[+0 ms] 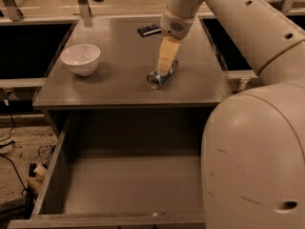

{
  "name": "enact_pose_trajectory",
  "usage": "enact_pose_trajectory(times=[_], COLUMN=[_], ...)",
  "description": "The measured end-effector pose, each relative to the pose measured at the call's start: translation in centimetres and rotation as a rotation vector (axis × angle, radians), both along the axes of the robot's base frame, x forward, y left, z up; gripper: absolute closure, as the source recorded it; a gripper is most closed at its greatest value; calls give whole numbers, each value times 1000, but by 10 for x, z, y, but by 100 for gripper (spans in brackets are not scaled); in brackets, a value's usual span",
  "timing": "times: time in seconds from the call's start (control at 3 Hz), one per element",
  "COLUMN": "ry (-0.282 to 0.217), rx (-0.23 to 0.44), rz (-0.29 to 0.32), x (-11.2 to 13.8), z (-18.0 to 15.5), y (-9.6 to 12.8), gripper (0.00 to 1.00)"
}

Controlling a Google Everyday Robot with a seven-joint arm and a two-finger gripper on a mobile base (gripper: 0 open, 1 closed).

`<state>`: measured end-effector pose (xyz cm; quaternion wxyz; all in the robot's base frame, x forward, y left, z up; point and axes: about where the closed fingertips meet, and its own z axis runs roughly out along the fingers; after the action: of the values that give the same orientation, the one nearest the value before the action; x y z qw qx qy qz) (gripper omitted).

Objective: Place redbull can into top drawer

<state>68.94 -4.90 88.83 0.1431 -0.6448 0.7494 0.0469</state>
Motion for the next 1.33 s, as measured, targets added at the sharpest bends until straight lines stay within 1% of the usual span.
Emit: enact_pose_trajectory(times=[0.33,0.67,1.0,1.33], ry=[4,59,62,62], rx=[12,39,49,49], rz=[-1,-37,-23,-23], x=[4,0,0,0], z=[-5,-31,-35,-35], y=[-1,-24,-14,-14], gripper=[0,0,0,0])
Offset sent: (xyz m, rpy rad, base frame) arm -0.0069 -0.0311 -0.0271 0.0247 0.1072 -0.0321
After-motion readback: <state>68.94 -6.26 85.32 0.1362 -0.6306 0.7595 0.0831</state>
